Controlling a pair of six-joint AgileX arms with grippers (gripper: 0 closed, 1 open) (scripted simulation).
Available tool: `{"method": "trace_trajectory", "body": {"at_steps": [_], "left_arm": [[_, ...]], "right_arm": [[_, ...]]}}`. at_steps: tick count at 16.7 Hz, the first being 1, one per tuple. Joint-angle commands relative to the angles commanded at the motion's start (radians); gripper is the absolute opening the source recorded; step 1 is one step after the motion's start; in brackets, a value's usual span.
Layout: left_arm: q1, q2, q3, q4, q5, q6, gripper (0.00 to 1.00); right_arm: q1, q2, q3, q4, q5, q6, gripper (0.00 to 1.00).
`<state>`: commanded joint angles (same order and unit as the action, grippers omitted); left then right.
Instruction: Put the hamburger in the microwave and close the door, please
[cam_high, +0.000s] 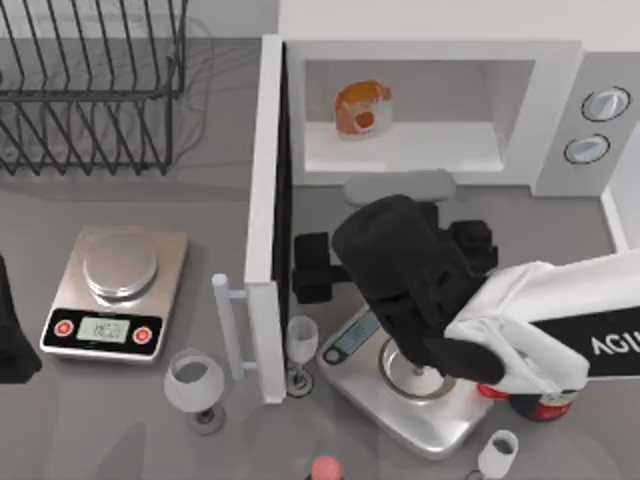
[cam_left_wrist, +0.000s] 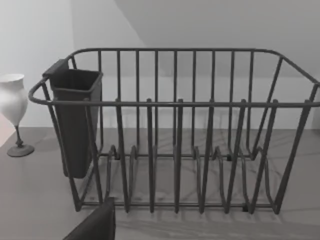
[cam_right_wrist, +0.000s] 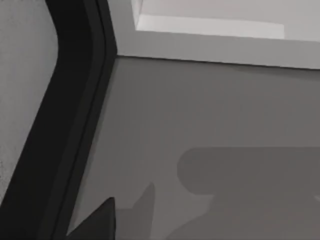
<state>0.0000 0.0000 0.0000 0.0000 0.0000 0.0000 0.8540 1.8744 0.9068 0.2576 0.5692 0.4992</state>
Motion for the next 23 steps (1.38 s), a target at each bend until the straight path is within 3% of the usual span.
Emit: {"method": "trace_trajectory", "body": {"at_steps": [9,16,23], "left_arm": [[0.000,0.000,0.000,0.000,0.000,0.000,1.00],[0.000,0.000,0.000,0.000,0.000,0.000,1.00],[0.000,0.000,0.000,0.000,0.000,0.000,1.00]], "right_arm": [[0.013,-0.103,0.052,-0.069,0.061,-0.139,1.00],[0.002,-0.109,0.047,-0.069,0.060,-0.143,1.00],[-0.161,-0.422,-0.117,-0.099,-0.035,-0.202,1.00]]}}
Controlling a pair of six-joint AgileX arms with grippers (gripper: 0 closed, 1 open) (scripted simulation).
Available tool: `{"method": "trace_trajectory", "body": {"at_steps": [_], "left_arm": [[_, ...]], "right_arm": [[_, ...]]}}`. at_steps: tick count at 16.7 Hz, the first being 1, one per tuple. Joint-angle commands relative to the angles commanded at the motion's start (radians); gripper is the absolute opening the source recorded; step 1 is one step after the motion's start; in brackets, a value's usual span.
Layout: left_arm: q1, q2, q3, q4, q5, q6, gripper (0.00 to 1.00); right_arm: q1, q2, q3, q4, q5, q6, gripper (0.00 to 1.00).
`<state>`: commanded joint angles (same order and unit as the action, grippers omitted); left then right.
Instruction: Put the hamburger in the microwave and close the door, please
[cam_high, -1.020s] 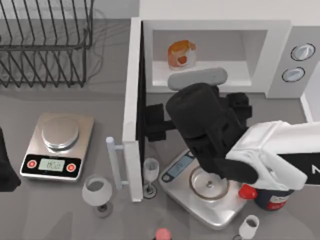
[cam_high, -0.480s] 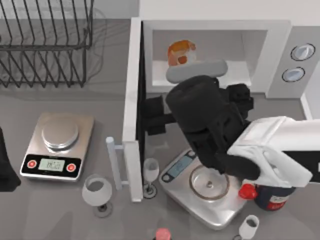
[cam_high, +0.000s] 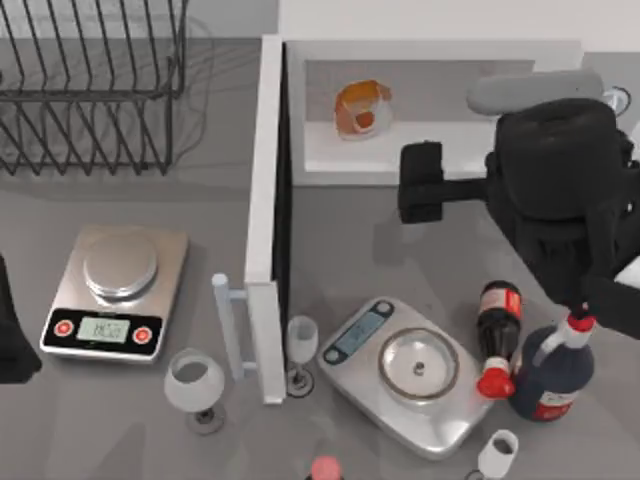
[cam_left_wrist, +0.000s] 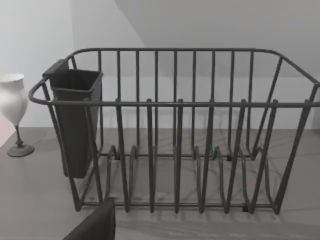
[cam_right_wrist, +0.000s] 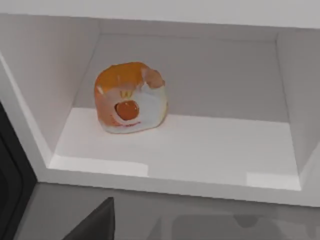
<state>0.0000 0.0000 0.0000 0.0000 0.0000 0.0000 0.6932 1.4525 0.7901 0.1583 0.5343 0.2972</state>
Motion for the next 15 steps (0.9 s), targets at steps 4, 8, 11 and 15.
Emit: {"method": "trace_trajectory", "body": {"at_steps": [4,8,11,15], "left_arm": [[0.000,0.000,0.000,0.000,0.000,0.000,1.00],[0.000,0.000,0.000,0.000,0.000,0.000,1.00],[0.000,0.000,0.000,0.000,0.000,0.000,1.00],[0.000,0.000,0.000,0.000,0.000,0.000,1.00]], "right_arm": [[-0.151,-0.292,-0.169,-0.036,-0.109,-0.059,1.00],[-0.319,-0.657,-0.368,-0.082,-0.239,-0.128,1.00],[-0.447,-0.951,-0.517,-0.114,-0.339,-0.183,1.00],[-0.594,-1.272,-0.683,-0.144,-0.455,-0.250,1.00]]}}
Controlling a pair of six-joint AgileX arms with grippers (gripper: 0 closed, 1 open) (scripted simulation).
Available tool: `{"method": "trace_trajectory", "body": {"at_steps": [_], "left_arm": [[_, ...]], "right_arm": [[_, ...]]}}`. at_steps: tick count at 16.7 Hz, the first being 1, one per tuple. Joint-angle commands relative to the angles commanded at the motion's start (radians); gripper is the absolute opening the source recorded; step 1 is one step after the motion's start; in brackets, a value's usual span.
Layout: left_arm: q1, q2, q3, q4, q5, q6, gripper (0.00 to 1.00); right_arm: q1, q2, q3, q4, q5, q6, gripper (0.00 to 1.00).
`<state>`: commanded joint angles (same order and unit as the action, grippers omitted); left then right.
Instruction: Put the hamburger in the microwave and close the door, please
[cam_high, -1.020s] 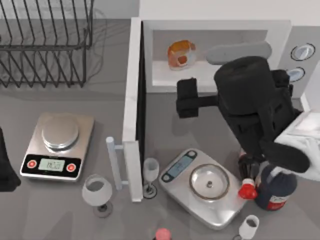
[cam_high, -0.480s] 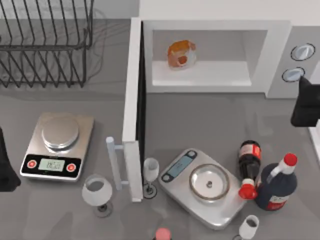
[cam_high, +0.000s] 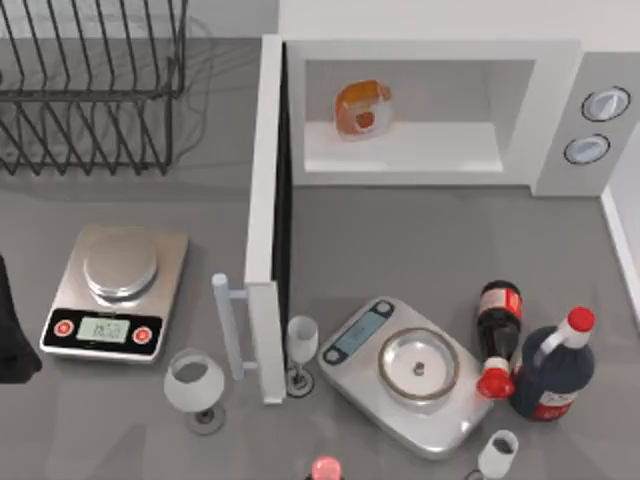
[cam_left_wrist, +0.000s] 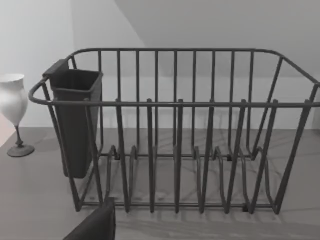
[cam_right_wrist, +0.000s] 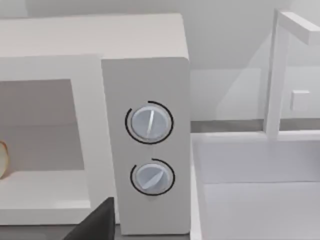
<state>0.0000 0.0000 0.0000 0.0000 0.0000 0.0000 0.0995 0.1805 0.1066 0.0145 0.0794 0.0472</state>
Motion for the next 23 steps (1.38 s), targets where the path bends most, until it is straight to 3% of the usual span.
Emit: {"method": "trace_trajectory", "body": {"at_steps": [4,10,23], "left_arm": [[0.000,0.000,0.000,0.000,0.000,0.000,1.00],[0.000,0.000,0.000,0.000,0.000,0.000,1.00],[0.000,0.000,0.000,0.000,0.000,0.000,0.02]], "right_arm": [[-0.089,-0.163,-0.096,-0.013,-0.071,-0.042,1.00],[-0.100,-0.180,-0.107,-0.014,-0.079,-0.047,1.00],[-0.100,-0.180,-0.107,-0.014,-0.079,-0.047,1.00]]}}
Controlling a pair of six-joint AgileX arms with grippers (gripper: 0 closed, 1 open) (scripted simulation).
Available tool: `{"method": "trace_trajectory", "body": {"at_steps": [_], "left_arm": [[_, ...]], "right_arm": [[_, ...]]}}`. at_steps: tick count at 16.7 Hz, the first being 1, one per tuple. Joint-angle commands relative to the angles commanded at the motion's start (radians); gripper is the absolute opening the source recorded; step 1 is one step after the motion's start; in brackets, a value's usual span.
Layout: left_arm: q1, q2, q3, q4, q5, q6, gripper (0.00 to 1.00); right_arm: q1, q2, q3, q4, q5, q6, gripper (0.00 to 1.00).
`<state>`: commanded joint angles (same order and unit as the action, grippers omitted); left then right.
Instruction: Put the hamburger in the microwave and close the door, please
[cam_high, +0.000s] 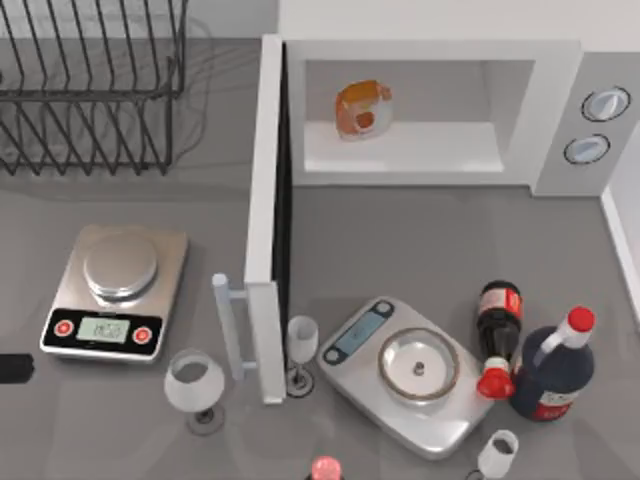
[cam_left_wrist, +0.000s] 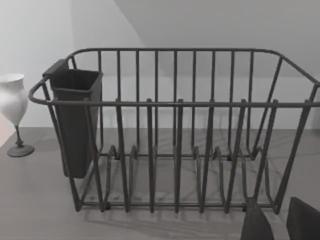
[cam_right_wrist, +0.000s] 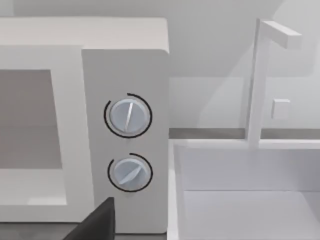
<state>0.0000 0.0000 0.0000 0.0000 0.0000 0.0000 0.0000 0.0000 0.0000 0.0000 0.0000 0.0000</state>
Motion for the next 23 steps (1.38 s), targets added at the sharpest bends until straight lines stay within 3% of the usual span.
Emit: {"method": "trace_trajectory", "body": {"at_steps": [11,23], "left_arm": [[0.014,0.011,0.008,0.003,0.015,0.000,0.00],[0.304,0.155,0.108,0.046,0.302,0.002,0.00]], "right_arm": [[0.000,0.000,0.000,0.000,0.000,0.000,1.00],[0.000,0.000,0.000,0.000,0.000,0.000,1.00]]}}
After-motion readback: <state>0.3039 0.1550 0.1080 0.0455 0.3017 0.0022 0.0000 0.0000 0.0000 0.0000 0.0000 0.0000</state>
